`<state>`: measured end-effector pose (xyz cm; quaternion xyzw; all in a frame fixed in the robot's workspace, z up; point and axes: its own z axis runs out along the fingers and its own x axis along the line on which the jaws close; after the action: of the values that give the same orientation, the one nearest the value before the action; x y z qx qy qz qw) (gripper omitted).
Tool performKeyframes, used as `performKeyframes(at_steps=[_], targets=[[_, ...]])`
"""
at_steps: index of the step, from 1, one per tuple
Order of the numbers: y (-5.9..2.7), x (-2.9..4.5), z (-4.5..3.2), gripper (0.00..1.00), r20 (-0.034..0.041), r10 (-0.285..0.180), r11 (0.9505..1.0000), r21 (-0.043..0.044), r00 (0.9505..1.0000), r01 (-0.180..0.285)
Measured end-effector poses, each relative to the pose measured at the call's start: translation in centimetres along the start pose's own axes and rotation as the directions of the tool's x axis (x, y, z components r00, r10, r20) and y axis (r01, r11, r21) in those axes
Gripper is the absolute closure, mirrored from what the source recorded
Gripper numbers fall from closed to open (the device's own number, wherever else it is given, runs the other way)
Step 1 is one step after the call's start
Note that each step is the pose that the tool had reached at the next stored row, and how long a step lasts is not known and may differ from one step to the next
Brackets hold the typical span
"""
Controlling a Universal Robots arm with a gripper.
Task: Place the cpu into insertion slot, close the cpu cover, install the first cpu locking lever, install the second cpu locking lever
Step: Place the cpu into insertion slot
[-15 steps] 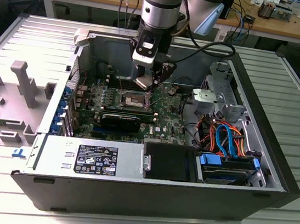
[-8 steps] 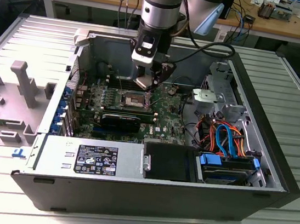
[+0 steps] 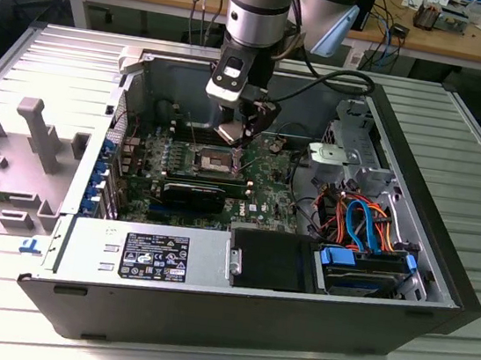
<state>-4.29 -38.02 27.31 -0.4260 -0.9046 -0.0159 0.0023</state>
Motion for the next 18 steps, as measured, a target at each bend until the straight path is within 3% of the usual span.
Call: performKeyframes(at_steps=[18], targets=[[0.00, 0.00, 0.07, 0.46, 0.0011, 0.040, 0.9992, -0.0008, 0.9992, -0.040]])
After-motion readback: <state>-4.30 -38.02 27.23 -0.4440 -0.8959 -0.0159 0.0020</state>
